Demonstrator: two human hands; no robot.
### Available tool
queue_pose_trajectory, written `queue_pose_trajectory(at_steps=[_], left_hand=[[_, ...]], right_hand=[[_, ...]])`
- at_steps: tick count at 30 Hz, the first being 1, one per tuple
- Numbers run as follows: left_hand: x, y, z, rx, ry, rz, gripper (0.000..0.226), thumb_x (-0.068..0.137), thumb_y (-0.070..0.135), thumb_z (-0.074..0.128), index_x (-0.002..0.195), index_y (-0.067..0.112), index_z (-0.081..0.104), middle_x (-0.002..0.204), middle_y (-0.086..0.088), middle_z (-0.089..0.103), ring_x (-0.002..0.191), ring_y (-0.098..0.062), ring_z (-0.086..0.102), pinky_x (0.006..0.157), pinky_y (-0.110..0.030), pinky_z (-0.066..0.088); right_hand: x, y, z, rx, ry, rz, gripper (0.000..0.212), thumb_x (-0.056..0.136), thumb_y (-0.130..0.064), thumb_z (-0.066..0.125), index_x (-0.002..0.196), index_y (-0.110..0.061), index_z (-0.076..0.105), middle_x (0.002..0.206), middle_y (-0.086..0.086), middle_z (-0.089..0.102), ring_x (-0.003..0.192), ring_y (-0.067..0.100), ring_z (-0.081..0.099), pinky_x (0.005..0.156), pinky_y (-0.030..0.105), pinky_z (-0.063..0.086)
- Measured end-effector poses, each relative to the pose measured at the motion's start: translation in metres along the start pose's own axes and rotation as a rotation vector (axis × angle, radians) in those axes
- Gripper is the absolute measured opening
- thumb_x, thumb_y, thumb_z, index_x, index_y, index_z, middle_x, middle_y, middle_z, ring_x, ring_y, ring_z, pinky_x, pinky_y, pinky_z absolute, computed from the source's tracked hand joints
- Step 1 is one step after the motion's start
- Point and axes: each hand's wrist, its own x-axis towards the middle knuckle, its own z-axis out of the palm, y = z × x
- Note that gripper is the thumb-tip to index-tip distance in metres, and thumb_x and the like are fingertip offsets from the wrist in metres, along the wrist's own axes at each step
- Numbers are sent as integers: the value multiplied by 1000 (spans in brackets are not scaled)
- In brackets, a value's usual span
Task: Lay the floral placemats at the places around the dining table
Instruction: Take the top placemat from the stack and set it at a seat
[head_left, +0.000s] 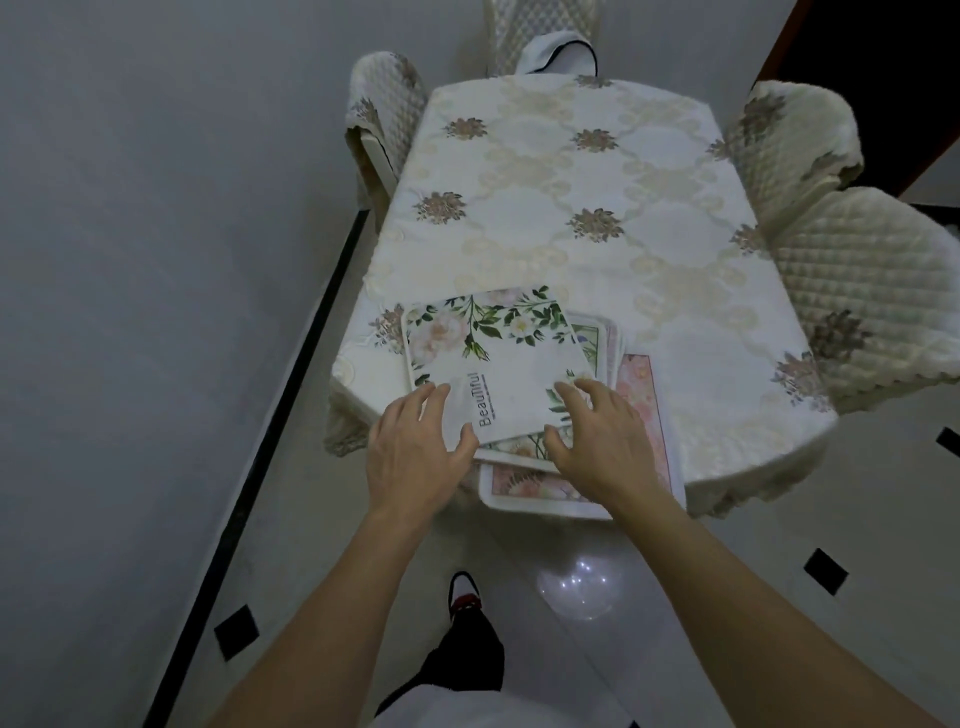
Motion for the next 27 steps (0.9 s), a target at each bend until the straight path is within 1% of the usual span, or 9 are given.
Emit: queue_pose_trajectory(at_steps=[5,8,11,14,18,20,23,25,27], left_hand=[[55,-23,9,-38,-26,-28,62,84,55,37,132,19,54,133,0,59,117,-23,54,94,-42,48],[88,-32,16,-41,-69,-46,65,84,56,35,134,19,53,136,-2,57,118,-25,54,92,-44,49],[108,-38,27,-62,-111,-73,60,86,53,46,135,19,53,141,-3,54,119,-27,53,91,-43,50],[124,-42,39,-97,-147,-112,56,88,48,56,136,20,53,141,-1,53,118,-27,53,89,-41,50],[138,-50,52,-225,-188,-268,57,88,44,61,138,20,50,136,-3,54,117,-26,52,89,-40,47],[143,-57,60,-286,-205,-349,60,87,42,63,139,18,48,134,-6,54,118,-28,53,89,-40,47],[150,-61,70,-298,-237,-455,62,87,42,64,140,15,47,132,-11,51,116,-31,53,86,-39,45],[153,-60,76,-316,-253,-516,62,88,38,65,139,10,46,128,-15,48,114,-33,51,84,-37,40],[156,-61,84,-333,-276,-570,62,87,38,66,137,7,46,123,-16,47,110,-34,51,84,-37,41]], right_hand=[[55,-13,5,-19,-19,34,59,91,-43,52,144,-18,45,146,11,47,132,30,45,106,45,37],[80,-14,11,-8,-26,69,58,91,-42,53,143,-17,46,145,11,48,132,30,46,104,46,39],[96,-7,17,-6,-46,103,57,91,-41,54,142,-17,48,143,12,49,130,31,47,104,47,40],[111,3,23,-18,-58,142,56,90,-40,55,140,-16,49,141,12,51,129,32,49,105,48,38],[130,18,28,2,-87,163,57,89,-38,55,140,-14,48,137,13,54,124,33,51,101,46,42],[141,24,30,39,-117,188,59,91,-38,54,144,-15,43,139,11,51,126,30,49,99,44,44],[158,36,34,136,-152,264,60,93,-37,54,147,-16,37,141,10,47,126,29,46,96,43,45],[168,43,40,164,-167,295,59,93,-36,54,145,-15,39,139,11,48,122,29,46,93,42,45],[177,49,46,173,-181,321,55,92,-35,55,141,-13,42,135,14,48,119,30,47,92,41,44]])
